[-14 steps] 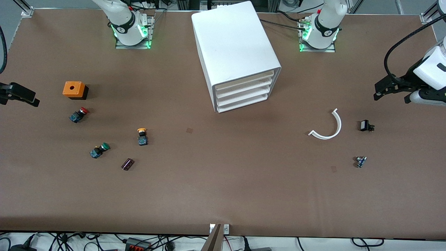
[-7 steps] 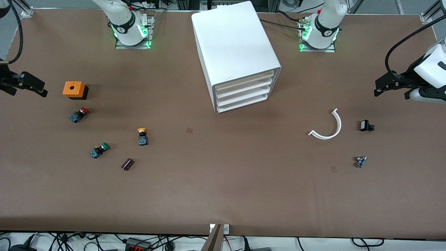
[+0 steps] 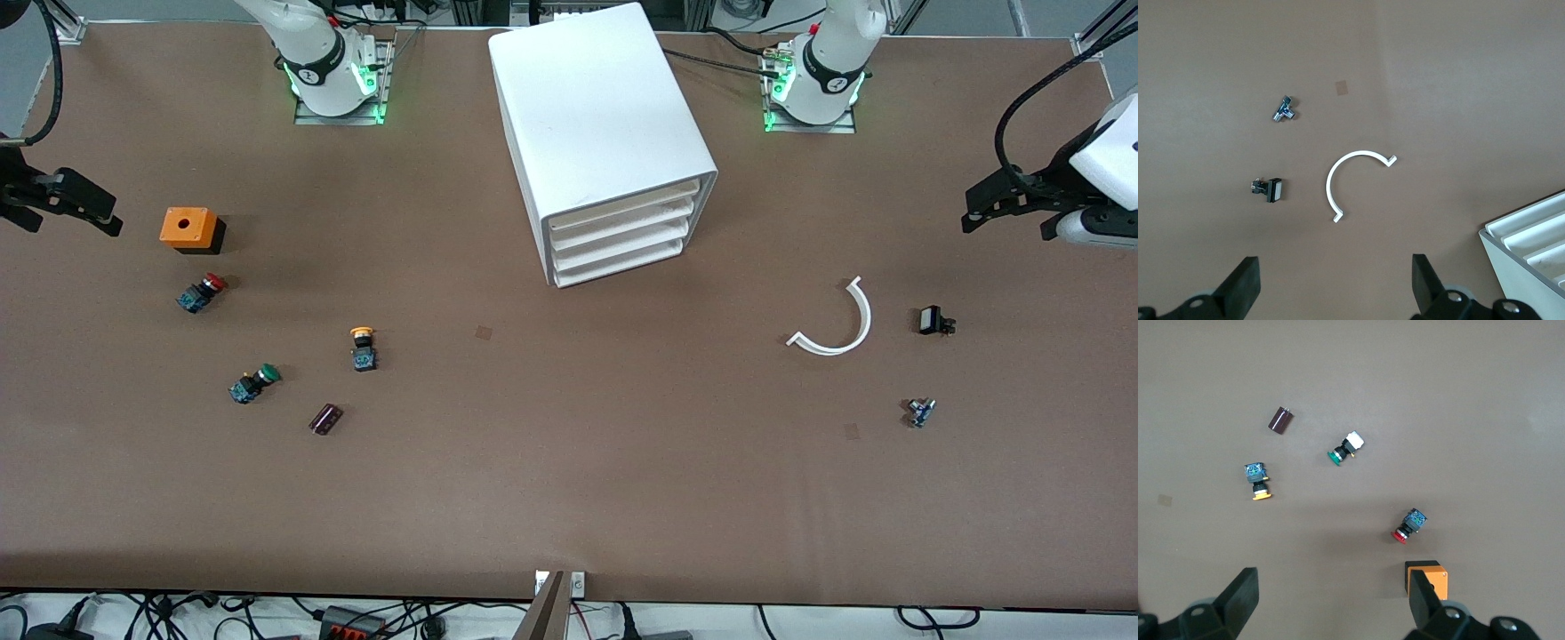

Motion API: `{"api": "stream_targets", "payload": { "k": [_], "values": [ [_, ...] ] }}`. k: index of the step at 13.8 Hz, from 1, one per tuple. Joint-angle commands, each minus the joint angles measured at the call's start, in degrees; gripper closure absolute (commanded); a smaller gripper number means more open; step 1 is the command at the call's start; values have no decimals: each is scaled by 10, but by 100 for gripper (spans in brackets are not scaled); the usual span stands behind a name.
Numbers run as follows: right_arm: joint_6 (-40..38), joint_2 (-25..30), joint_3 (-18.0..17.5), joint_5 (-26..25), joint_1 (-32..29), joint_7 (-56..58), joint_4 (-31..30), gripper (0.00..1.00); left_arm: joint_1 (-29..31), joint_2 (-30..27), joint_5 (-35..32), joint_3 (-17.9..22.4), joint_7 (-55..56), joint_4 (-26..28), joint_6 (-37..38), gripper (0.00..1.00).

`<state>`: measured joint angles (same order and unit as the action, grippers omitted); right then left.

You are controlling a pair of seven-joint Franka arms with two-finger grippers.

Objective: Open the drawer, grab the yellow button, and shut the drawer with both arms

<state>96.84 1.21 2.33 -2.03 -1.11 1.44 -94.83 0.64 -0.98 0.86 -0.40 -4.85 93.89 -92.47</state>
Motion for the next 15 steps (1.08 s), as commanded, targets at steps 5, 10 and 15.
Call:
{"api": "stream_targets", "payload": {
  "k": [5, 10, 15],
  "values": [
    [-26, -4, 0, -8, 1, 15, 9, 0, 0, 0, -22, -4, -1, -15, 15, 0],
    [-47, -4, 0, -2, -1, 14, 6, 0, -1, 4, -22, -5, -2, -17, 15, 0],
    [-51, -3, 0, -2, -1, 21, -2, 0, -2, 5, -22, -5, -2, -20, 15, 0]
  ]
}}
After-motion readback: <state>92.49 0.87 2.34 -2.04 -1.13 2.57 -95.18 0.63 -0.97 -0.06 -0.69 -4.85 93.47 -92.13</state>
